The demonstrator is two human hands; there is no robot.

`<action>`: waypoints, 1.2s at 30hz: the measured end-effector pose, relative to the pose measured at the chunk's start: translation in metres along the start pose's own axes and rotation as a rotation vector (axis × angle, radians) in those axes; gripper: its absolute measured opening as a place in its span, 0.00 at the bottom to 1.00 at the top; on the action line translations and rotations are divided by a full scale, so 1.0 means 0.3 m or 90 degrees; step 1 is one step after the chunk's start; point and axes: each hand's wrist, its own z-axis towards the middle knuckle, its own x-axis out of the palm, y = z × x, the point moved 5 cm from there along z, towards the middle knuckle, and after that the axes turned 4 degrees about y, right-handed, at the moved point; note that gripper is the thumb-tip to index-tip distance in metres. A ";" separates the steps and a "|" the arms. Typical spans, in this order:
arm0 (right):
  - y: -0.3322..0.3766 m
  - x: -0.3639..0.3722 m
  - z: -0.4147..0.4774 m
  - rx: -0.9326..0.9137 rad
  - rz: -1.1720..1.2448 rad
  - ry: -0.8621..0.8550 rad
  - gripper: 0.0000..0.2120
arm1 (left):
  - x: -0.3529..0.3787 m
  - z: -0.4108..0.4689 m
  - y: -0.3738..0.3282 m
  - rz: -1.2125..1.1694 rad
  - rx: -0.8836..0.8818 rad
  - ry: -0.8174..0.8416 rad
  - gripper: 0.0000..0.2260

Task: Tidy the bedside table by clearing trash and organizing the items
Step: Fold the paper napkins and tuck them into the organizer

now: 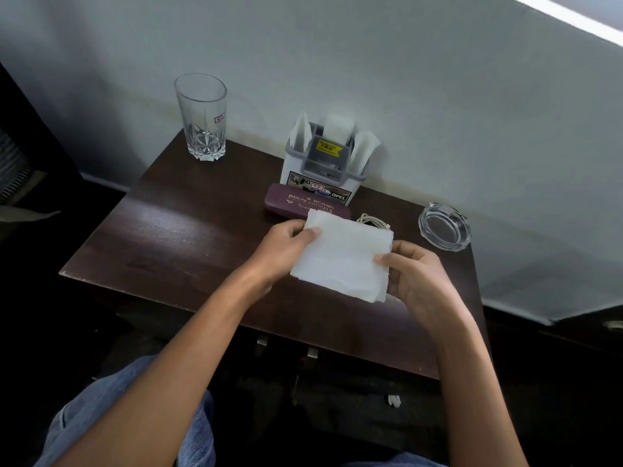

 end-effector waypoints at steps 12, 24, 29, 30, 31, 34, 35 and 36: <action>-0.008 -0.002 0.009 -0.004 0.038 -0.015 0.13 | 0.003 -0.017 -0.003 -0.092 -0.083 0.028 0.07; 0.006 -0.005 0.020 -0.065 0.096 -0.030 0.16 | 0.011 -0.016 -0.004 -0.135 -0.079 0.039 0.09; 0.005 -0.008 0.026 -0.113 0.071 -0.043 0.24 | 0.017 -0.015 -0.006 -0.161 -0.085 0.038 0.14; 0.007 -0.008 0.023 -0.116 0.070 -0.048 0.24 | 0.016 -0.014 -0.006 -0.164 -0.090 0.038 0.15; 0.009 -0.009 0.021 -0.117 0.070 -0.049 0.24 | 0.014 -0.013 -0.006 -0.166 -0.093 0.035 0.15; 0.011 -0.001 0.016 -0.113 0.063 -0.050 0.22 | 0.005 -0.010 -0.001 -0.156 -0.082 0.003 0.10; 0.010 0.002 0.015 -0.106 0.061 -0.055 0.22 | 0.002 -0.009 0.001 -0.146 -0.068 -0.012 0.07; 0.010 0.005 0.015 -0.097 0.060 -0.061 0.21 | 0.001 -0.009 0.002 -0.131 -0.051 -0.025 0.04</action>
